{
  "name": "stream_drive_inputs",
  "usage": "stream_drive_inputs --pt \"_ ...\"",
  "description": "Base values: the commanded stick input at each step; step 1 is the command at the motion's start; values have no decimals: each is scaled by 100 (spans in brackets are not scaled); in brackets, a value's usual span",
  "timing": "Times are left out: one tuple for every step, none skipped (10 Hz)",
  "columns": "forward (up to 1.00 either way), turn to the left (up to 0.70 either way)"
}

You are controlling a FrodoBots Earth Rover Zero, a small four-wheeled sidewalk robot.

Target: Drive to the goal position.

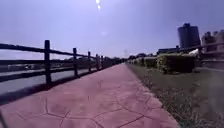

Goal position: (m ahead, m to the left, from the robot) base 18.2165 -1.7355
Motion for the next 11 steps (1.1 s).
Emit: stream_drive_inputs --pt "100 1" --pt "100 1" --pt "100 1" --pt "100 1" --pt "100 1" --pt "100 1" --pt "100 1" --pt "100 1" --pt "100 1" --pt "100 1" --pt "100 1"
